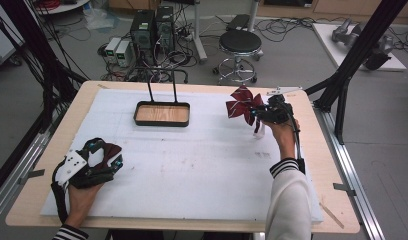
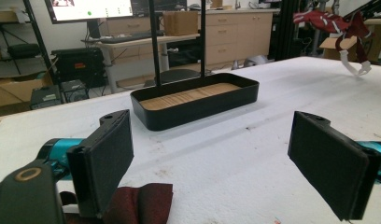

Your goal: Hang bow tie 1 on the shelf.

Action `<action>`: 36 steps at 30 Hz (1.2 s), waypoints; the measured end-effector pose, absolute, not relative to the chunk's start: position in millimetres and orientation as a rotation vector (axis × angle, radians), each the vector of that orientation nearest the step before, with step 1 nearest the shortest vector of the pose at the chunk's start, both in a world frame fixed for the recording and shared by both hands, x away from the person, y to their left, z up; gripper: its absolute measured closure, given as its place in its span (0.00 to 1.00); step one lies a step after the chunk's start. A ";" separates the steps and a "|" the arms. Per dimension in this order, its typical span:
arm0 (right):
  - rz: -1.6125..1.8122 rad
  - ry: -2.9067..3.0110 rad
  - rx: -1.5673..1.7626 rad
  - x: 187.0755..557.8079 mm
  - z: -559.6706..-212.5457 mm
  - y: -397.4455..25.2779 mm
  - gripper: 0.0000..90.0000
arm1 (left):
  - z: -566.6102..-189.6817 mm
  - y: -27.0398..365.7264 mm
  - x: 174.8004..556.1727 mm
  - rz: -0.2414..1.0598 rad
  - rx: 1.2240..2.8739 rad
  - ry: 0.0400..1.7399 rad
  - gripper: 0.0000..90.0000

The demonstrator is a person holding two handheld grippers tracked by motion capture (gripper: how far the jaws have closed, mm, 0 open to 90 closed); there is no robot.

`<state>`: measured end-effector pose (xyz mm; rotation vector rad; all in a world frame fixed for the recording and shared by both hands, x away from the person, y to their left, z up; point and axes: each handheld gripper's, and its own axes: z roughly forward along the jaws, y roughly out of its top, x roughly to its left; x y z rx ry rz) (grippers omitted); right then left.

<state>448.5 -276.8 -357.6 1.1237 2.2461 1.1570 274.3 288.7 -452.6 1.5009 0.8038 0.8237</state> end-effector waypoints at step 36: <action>1.464 2.039 0.972 435.9 -305.8 -241.4 0.76 | -452.4 289.2 274.9 0.819 1.500 0.812 0.16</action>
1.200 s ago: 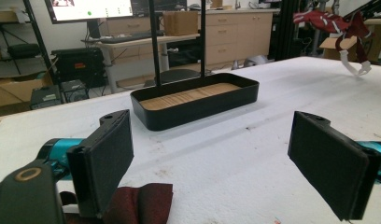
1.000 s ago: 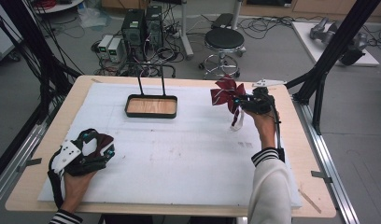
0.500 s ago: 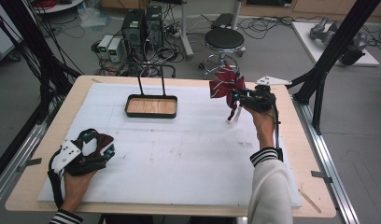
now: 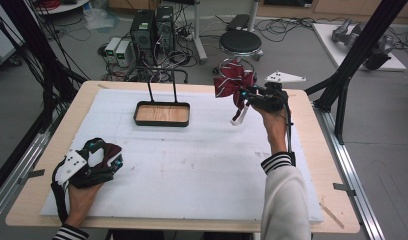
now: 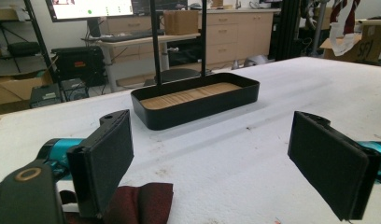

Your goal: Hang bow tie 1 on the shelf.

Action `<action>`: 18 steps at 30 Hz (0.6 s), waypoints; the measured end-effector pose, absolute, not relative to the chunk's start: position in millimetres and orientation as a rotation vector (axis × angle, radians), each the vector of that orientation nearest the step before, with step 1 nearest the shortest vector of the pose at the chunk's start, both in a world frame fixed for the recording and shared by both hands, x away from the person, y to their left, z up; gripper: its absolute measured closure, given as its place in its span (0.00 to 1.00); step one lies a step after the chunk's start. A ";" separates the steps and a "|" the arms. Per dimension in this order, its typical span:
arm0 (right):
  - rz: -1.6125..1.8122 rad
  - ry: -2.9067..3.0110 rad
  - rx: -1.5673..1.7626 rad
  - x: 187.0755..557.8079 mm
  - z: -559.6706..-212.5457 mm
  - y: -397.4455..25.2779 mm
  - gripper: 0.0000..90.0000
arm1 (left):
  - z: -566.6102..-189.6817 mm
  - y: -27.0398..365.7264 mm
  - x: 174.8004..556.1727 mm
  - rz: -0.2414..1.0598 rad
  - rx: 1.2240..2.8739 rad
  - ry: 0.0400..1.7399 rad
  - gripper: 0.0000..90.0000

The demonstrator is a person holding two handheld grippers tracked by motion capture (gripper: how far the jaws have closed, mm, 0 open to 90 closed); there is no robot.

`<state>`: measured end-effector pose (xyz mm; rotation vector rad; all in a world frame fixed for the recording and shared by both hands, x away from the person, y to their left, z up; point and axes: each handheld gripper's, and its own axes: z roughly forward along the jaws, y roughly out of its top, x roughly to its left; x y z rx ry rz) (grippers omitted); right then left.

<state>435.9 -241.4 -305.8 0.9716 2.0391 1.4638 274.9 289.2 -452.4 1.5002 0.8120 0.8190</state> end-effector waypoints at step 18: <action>1.499 2.048 0.901 442.2 -294.1 -201.6 0.76 | -452.4 289.3 275.1 0.818 1.501 0.813 0.16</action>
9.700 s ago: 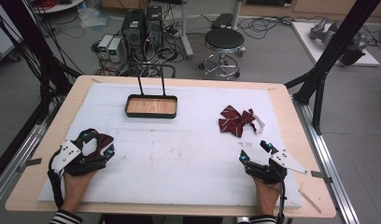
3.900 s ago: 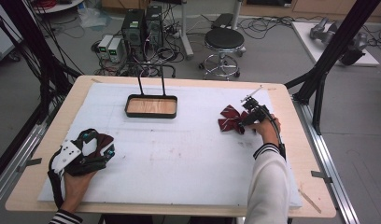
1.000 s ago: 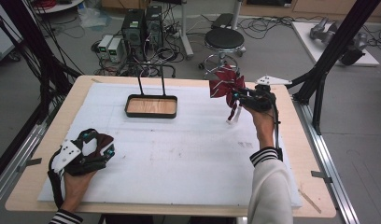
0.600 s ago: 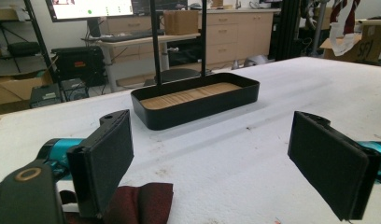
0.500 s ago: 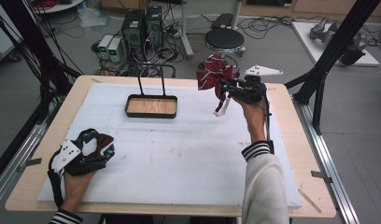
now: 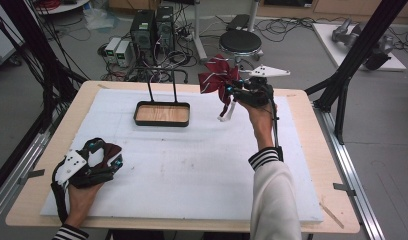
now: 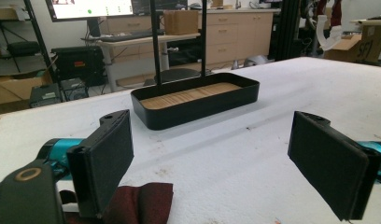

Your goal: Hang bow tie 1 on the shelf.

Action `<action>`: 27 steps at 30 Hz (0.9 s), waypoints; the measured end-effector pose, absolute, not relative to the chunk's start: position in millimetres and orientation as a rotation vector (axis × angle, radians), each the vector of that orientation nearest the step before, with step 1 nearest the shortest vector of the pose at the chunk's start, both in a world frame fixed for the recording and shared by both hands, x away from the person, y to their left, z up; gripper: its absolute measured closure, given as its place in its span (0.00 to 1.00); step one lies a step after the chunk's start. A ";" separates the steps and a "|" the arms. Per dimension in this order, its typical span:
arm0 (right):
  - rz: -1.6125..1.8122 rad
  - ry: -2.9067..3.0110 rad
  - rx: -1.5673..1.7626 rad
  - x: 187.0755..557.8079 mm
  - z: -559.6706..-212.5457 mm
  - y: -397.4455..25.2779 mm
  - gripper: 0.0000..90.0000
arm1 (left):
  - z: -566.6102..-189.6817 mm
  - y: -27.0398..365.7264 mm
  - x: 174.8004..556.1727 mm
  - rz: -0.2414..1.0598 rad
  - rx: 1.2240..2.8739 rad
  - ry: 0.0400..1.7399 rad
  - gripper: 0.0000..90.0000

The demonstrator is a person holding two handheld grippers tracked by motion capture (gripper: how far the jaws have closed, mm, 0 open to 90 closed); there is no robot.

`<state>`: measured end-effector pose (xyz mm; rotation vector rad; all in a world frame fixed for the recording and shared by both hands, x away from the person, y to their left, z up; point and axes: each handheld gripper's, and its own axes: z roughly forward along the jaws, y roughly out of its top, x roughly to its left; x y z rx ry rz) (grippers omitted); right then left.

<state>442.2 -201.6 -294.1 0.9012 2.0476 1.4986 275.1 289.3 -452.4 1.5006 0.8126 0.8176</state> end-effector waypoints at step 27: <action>1.545 2.072 0.835 458.4 -277.4 -137.5 0.76 | -452.5 289.3 275.5 0.815 1.497 0.811 0.16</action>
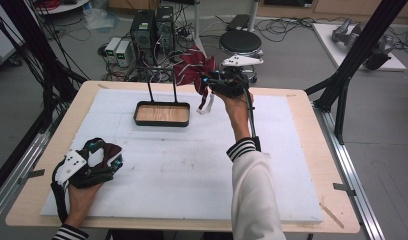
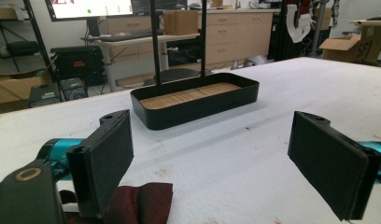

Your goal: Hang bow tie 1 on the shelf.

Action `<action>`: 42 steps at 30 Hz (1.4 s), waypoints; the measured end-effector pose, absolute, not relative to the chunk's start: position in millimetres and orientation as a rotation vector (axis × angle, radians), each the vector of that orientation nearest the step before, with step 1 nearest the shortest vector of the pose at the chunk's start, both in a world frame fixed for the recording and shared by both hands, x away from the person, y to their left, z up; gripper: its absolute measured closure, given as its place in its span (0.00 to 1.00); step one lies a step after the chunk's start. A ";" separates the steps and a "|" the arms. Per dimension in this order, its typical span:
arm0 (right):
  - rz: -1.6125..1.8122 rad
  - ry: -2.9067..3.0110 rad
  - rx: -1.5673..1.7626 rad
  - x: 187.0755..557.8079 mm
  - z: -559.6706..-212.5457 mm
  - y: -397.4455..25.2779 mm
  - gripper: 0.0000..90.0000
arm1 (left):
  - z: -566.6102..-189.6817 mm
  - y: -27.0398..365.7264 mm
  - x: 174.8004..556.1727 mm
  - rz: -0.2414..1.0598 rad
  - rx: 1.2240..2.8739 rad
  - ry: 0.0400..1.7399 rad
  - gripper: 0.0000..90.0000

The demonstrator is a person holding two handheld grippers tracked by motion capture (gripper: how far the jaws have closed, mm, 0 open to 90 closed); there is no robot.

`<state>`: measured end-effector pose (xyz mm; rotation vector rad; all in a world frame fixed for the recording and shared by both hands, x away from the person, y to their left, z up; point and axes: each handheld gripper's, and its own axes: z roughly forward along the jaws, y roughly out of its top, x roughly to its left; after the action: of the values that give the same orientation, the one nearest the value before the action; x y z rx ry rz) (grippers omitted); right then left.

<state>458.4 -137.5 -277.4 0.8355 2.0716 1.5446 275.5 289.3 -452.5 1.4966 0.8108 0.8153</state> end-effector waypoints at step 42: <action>1.540 2.052 0.885 496.0 -289.0 -62.6 0.76 | -452.6 290.0 275.6 0.804 1.490 0.810 0.16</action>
<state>496.0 -62.6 -289.0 0.8853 2.0519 1.5398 275.6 290.0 -452.6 1.4897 0.8098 0.8038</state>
